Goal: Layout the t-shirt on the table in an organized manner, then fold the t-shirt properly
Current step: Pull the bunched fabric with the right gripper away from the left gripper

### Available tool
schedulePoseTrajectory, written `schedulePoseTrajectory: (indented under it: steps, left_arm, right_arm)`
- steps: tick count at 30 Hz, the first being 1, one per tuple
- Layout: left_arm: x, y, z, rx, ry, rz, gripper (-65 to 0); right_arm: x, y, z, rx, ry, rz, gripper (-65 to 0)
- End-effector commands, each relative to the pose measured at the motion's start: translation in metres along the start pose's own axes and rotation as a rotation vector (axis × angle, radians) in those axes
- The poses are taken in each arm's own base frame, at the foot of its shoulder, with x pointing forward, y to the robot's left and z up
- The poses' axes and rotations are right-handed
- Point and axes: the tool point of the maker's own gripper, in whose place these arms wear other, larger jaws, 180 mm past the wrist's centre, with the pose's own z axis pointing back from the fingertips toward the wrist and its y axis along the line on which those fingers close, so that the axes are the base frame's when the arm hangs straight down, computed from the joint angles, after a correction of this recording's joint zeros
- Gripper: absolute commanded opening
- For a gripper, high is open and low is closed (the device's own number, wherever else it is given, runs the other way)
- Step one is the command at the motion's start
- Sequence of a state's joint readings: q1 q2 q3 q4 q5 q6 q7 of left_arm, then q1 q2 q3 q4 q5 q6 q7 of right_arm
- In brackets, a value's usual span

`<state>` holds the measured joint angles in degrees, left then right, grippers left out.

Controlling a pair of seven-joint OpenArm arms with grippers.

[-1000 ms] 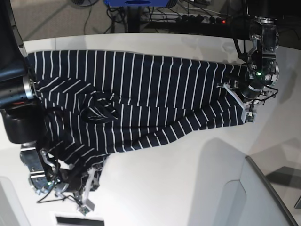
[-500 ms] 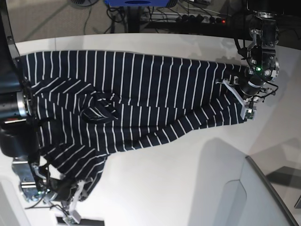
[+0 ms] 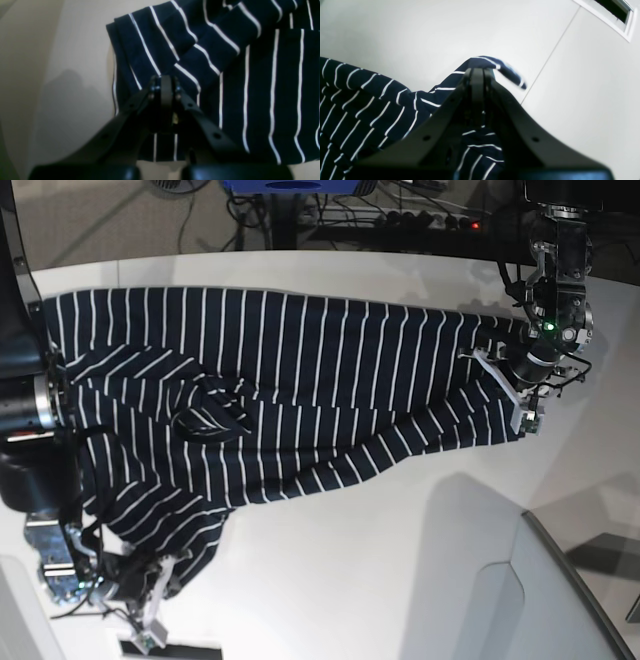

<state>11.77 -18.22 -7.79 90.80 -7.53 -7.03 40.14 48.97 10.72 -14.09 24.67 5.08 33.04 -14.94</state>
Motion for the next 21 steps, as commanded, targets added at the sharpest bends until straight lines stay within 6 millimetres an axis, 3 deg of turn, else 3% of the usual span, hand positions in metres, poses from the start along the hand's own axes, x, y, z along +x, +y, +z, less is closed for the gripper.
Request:
schedulePoseTrajectory:
  steps: [1,4,7,12,17,21]
  left_arm:
    - [0.013,0.008,0.003,0.020,-0.039,-0.009,-65.0]
    - [0.013,0.008,0.003,0.020,-0.039,-0.009,-65.0]
    - [0.014,0.008,0.004,0.020,-0.041,-0.009,-65.0]
    - [0.028,0.006,0.010,0.020,-0.081,-0.017,-65.0]
    - [0.031,0.007,0.012,0.023,-0.091,-0.023,-65.0]
    - [0.032,0.007,0.012,0.021,-0.093,-0.021,-65.0]
  right_arm:
    - [0.046,-0.019,0.014,-0.036,-0.101,0.019,-64.7]
    - [0.047,-0.020,0.015,-0.038,-0.104,0.021,-64.7]
    - [0.062,-0.030,0.022,-0.057,-0.132,0.019,-64.7]
    - [0.050,-0.035,0.022,-0.065,-0.106,0.025,-64.7]
    - [0.051,-0.048,0.029,-0.087,-0.125,-0.005,-64.8]
    - [0.035,-0.042,0.023,-0.087,-0.066,0.055,-64.7]
